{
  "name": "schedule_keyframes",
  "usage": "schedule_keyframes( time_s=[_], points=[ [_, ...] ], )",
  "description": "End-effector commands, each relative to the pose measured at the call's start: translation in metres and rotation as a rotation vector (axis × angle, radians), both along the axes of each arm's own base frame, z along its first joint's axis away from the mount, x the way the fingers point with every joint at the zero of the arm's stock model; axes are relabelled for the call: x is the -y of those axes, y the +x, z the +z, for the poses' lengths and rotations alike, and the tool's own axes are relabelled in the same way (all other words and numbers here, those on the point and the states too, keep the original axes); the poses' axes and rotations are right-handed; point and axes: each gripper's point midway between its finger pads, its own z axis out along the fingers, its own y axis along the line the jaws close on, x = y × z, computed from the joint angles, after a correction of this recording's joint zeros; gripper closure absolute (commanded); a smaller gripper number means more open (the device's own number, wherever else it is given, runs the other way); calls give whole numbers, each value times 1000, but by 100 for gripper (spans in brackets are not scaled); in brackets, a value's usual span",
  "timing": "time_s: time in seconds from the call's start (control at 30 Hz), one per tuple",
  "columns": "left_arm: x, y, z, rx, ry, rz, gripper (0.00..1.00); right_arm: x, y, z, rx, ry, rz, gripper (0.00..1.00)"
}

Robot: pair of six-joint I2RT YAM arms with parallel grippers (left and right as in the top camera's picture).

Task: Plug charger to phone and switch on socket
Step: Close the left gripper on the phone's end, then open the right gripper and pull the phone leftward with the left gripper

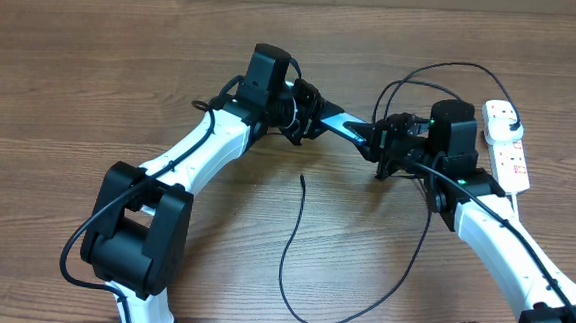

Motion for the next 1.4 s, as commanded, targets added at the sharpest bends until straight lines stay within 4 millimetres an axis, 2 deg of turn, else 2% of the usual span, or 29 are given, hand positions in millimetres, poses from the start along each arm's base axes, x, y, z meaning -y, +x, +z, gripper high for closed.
schedule_keyframes(
  time_s=[0.0, 0.13, 0.47, 0.6, 0.73, 0.83, 0.93, 1.1, 1.37],
  points=[
    [6, -5, 6, 19, 8, -10, 78, -4, 2, 16, 51, 12, 20, 96],
    [8, -6, 6, 21, 13, -11, 87, -4, 2, 16, 51, 12, 20, 96],
    [8, -7, 6, 22, 13, -12, 96, -4, 2, 16, 51, 11, 20, 96],
    [8, -7, 6, 31, 15, -18, 95, -4, 2, 16, 51, 11, 19, 88],
    [8, -7, 6, 35, 16, -21, 96, -4, 2, 16, 51, 11, 19, 73],
    [8, -7, 6, 37, 17, -22, 95, -4, 2, 16, 61, 6, 24, 58],
    [6, -5, 6, 38, 17, -19, 96, -4, 2, 16, 85, -9, 36, 29],
    [-3, 0, 8, 70, 13, -35, 96, -5, 0, 17, 170, -52, 95, 1],
    [-36, 12, 15, 110, -31, -69, 96, -7, -8, 23, 279, -65, 207, 0]
  ],
)
